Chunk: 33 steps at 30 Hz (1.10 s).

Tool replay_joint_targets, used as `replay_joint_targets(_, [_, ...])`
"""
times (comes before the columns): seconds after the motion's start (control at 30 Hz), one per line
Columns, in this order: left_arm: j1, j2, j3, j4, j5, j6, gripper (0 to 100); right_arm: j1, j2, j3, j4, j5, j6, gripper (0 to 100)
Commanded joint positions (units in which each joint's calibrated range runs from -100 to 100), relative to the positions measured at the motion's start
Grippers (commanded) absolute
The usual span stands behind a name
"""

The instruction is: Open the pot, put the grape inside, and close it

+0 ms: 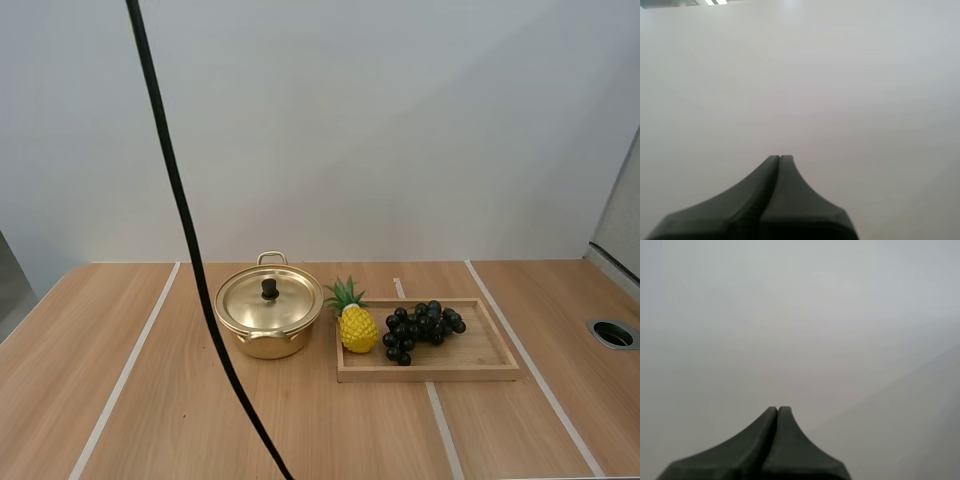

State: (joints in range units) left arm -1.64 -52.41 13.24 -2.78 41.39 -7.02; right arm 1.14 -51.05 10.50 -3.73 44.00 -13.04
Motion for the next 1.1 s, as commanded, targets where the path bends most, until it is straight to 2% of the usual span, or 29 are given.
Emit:
replay_joint_targets(0.0, [0.05, 3.29, -1.91, 0.42, -3.69, 0.4, 0, -0.19, 2.35, -1.83, -0.61, -0.85, -0.46, 0])
replay_joint_targets(0.1, [0.62, 4.27, -2.21, 0.42, -6.16, 0.4, 2, -0.19, 3.06, -1.83, -0.61, -0.98, -0.36, 0])
replay_joint_targets(0.17, [1.47, 4.27, -2.21, 0.71, -7.67, 0.4, 11, -0.19, 2.91, -1.83, -1.12, -0.98, 0.44, 0])
replay_joint_targets(0.2, [2.06, 4.27, -2.21, 0.88, -8.22, 0.4, 18, -0.19, 2.78, -1.83, -2.62, -0.98, 1.11, 0])
replay_joint_targets(0.27, [3.29, 4.27, -2.21, 0.99, -9.31, 0.4, 40, -0.19, 2.2, -1.83, -6.42, -0.8, 4.34, 0])
replay_joint_targets(0.3, [3.76, 4.27, -2.21, 0.99, -9.36, 0.4, 54, -0.19, 1.88, -1.83, -8.24, -0.45, 6.8, 4])
replay_joint_targets(0.33, [4.09, 4.27, -2.21, 0.99, -9.17, 0.4, 72, -0.19, 1.7, -1.83, -9.48, -0.3, 8.67, 13])
replay_joint_targets(0.37, [4.41, 4.27, -2.21, 0.99, -8.52, 0.2, 92, -0.19, 1.41, -1.83, -10.17, 0.29, 10.92, 26])
replay_joint_targets(0.4, [4.5, 4.27, -2.21, 0.99, -7.64, 0.2, 100, -0.19, 1.1, -1.83, -10.15, 1.27, 13.18, 41])
replay_joint_targets(0.47, [4.5, 4.27, -2.21, 0.99, -4.99, 0.3, 100, -0.19, 0.45, -1.83, -10.15, 3.45, 18.2, 78])
replay_joint_targets(0.5, [4.5, 4.27, -2.21, 0.99, -3.79, 0.53, 100, -0.19, 0.31, -1.83, -10.15, 4.67, 20.16, 100])
replay_joint_targets(0.67, [4.5, 4.59, -2.21, 0.99, 2.73, 4.57, 100, -0.19, -0.52, -1.83, -10.31, 7.46, 20.66, 100])
replay_joint_targets(0.83, [4.5, 7.4, -2.21, -2.16, 11.38, 14.78, 100, -0.19, -0.68, -1.83, -11.17, 8.17, 19.49, 100])
replay_joint_targets(0.93, [4.34, 11.05, -2.21, -7.06, 21.95, 23.93, 100, -0.19, -0.85, -1.83, -11.15, 10.87, 13.01, 100])
replay_joint_targets(1.07, [4.34, 16.76, -2.21, -13.85, 36.67, 34.28, 100, -0.19, -0.85, -1.83, -8.02, 16.4, 0.78, 100])
